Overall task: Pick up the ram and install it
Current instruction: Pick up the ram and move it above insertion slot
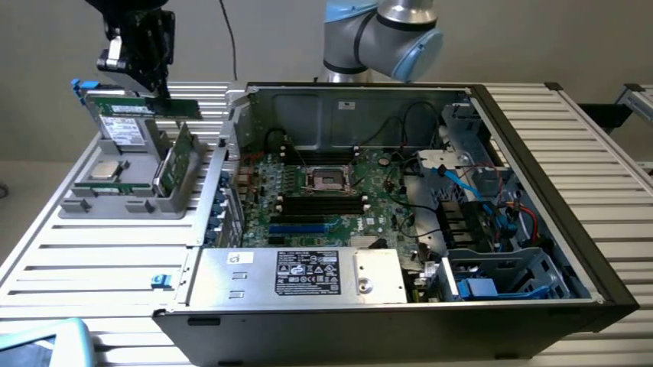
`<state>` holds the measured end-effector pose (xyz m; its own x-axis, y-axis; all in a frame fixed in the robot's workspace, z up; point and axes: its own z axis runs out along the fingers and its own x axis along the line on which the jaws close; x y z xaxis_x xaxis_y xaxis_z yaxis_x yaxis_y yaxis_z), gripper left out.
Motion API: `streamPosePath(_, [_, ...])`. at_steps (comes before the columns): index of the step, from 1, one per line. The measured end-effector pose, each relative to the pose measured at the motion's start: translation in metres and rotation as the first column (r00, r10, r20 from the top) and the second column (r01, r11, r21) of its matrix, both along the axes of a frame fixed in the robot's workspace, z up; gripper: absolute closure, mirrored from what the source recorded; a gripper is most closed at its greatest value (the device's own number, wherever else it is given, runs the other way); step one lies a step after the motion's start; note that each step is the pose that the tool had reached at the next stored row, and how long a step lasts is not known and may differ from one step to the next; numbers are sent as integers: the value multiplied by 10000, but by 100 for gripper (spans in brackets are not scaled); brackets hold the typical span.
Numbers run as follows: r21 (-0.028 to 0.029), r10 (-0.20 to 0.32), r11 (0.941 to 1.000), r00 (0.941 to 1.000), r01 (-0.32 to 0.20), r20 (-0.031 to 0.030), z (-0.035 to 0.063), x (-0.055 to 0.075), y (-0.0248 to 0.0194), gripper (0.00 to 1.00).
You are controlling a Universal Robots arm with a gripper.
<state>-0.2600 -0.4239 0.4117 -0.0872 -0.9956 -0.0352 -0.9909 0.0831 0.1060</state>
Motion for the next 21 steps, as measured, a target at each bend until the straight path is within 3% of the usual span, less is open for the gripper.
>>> streamPosePath(21, [23, -1, 10000, 10000, 1, 12, 4, 956, -12, 85])
